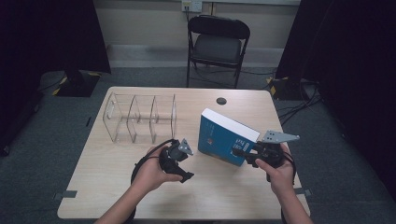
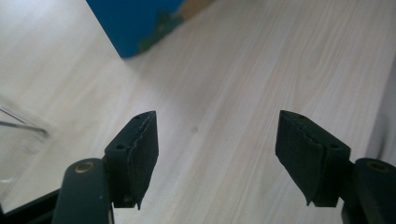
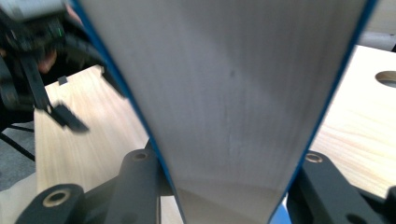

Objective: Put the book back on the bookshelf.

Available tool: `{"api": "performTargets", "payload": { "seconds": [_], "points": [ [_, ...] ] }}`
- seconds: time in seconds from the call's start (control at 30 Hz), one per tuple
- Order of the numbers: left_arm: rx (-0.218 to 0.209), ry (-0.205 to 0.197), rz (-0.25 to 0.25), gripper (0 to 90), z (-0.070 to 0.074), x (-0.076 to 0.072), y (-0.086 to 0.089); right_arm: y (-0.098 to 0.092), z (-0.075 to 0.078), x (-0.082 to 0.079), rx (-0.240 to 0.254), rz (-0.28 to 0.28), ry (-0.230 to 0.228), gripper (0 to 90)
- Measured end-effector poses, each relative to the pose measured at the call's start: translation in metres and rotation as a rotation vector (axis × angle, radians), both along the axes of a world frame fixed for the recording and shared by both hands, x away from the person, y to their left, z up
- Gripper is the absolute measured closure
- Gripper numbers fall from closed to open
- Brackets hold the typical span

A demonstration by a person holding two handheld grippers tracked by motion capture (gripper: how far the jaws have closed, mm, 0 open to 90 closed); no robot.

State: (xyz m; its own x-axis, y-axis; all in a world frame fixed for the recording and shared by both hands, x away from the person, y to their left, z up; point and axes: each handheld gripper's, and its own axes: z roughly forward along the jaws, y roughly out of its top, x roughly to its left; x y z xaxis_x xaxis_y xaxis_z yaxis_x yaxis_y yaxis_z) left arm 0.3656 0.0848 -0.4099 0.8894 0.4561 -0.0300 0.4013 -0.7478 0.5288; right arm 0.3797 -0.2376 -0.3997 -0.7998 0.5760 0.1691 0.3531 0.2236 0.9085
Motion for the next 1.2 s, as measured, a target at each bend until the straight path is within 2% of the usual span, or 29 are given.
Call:
{"api": "performTargets", "payload": {
  "seconds": [0.1, 0.17, 0.27, 0.3, 0.4, 0.47, 0.57, 0.73, 0.87, 0.97, 1.0, 1.07, 1.2],
  "points": [
    [0.002, 0.018, 0.005, 30.3, -0.019, 0.0, 0.001, -0.001, 0.001, 0.004, -0.005, -0.009, -0.001, 60.3],
    [0.012, 0.008, 0.018, 30.4, -0.03, -0.001, 0.001, -0.002, 0.002, 0.006, -0.003, -0.017, -0.001, 60.6],
    [0.004, 0.013, 0.023, 29.7, -0.045, -0.002, 0.002, -0.004, 0.002, 0.009, -0.002, -0.023, 0.004, 60.8],
    [0.026, 0.015, 0.006, 28.5, -0.05, -0.003, 0.002, -0.004, 0.002, 0.01, 0.0, -0.028, 0.008, 60.8],
    [0.038, 0.019, -0.005, 26.4, -0.062, -0.004, 0.003, -0.005, 0.004, 0.013, -0.006, -0.03, 0.009, 60.9],
    [0.007, -0.009, -0.004, 23.4, -0.067, -0.004, 0.004, -0.006, 0.004, 0.015, -0.006, -0.032, 0.017, 60.8],
    [-0.003, -0.021, -0.005, 22.9, -0.069, -0.005, 0.006, -0.006, 0.006, 0.018, -0.009, -0.037, 0.027, 60.8],
    [-0.052, -0.045, -0.005, 14.7, -0.075, -0.005, 0.008, -0.005, 0.008, 0.021, -0.016, -0.049, 0.027, 60.7],
    [-0.099, -0.067, 0.0, 14.2, -0.078, -0.005, 0.012, -0.006, 0.007, 0.022, -0.006, -0.06, 0.03, 60.5],
    [-0.127, -0.088, -0.001, 12.7, -0.082, -0.007, 0.015, -0.005, 0.006, 0.021, -0.002, -0.078, 0.011, 59.9],
    [-0.148, -0.098, -0.001, 12.0, -0.084, -0.007, 0.016, -0.005, 0.006, 0.021, -0.001, -0.08, 0.007, 59.5],
    [-0.168, -0.112, 0.0, 11.0, -0.086, -0.008, 0.018, -0.003, 0.006, 0.019, -0.01, -0.103, 0.0, 57.8],
    [-0.204, -0.122, 0.006, 10.7, -0.089, -0.01, 0.02, 0.004, 0.007, 0.016, -0.05, -0.201, -0.032, 50.3]
  ]
}}
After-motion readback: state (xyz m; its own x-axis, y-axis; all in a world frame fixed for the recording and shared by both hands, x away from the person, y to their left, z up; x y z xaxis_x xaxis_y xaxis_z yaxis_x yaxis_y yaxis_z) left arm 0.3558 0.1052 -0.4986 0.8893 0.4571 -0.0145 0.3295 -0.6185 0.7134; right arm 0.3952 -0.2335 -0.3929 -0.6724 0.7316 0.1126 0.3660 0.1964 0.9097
